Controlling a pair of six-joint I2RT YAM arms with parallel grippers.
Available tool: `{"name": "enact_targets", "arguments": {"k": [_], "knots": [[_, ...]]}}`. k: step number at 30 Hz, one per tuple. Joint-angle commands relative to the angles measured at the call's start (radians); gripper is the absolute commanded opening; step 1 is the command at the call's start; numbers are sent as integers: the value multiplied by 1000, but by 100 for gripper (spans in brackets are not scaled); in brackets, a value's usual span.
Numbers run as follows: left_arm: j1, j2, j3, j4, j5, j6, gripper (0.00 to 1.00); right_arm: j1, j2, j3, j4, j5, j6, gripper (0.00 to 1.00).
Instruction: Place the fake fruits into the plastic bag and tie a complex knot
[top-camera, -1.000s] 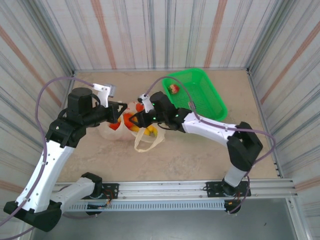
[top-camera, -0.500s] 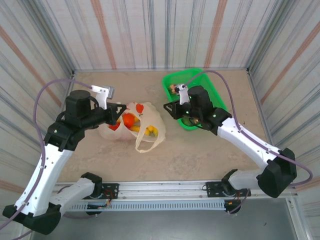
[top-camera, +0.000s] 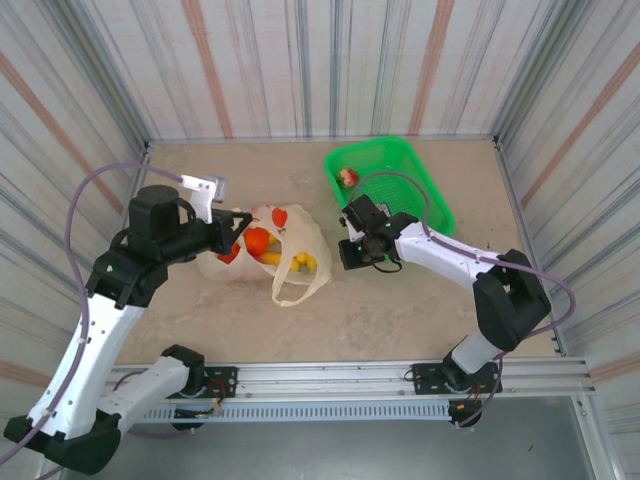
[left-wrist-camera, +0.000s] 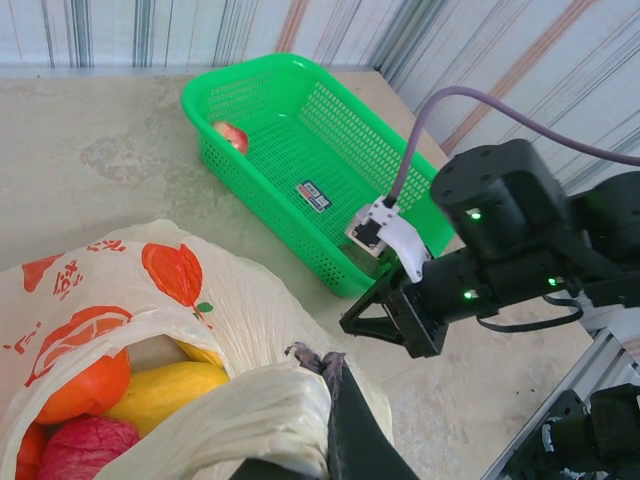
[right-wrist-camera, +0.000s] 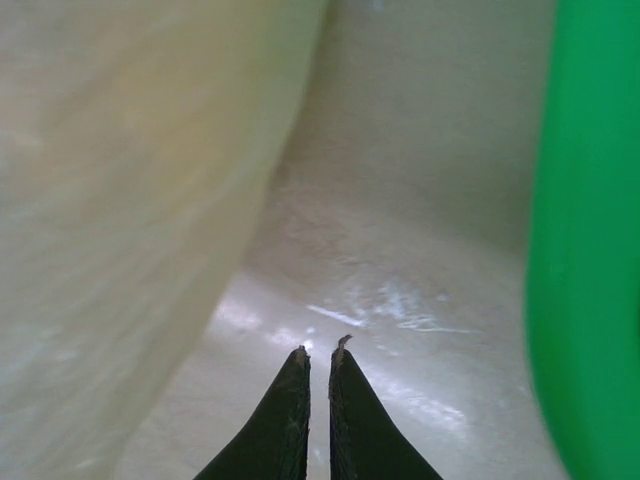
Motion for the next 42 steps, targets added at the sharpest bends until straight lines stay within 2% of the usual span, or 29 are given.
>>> {"name": "enact_targets", "arguments": {"k": [1, 3, 8, 10, 13, 18, 20, 22, 24, 26, 30, 33, 38, 42], "knots": [[-1, -18, -17, 13, 11, 6, 0, -77, 36, 34, -49, 91, 16, 15], [-3, -18, -18, 15, 10, 10, 0, -131, 62, 40, -25, 123, 5, 17], [-4, -2, -5, 14, 11, 10, 0, -217, 162, 135, -10, 247, -49, 29], [-3, 8, 5, 2, 11, 12, 0, -231, 166, 170, -6, 229, -64, 32], [-2, 16, 16, -26, 1, 21, 0, -193, 42, 138, 93, 96, -157, 40], [-1, 7, 5, -31, -4, 24, 0, -34, -265, -5, 290, -23, -514, 51], [1, 8, 1, -29, -2, 24, 0, -1, -340, -39, 302, -172, -712, 51], [1, 10, 3, -27, -5, 28, 0, 58, -406, -77, 277, -302, -964, 53], [2, 8, 6, -27, -10, 27, 0, 129, -431, -82, 211, -329, -1143, 60], [4, 4, 10, -32, -11, 26, 0, 187, -412, -24, 89, -346, -1227, 62], [13, -8, 10, -44, -17, 25, 0, 311, -336, 98, -118, -330, -1271, 65], [18, -17, 6, -44, -19, 22, 0, 374, -274, 142, -191, -298, -1233, 67], [23, -22, -1, -39, -14, 17, 0, 434, -215, 134, -138, -257, -1127, 65], [24, -27, -1, -39, -12, 18, 0, 475, -150, 141, -84, -145, -1079, 63]]}}
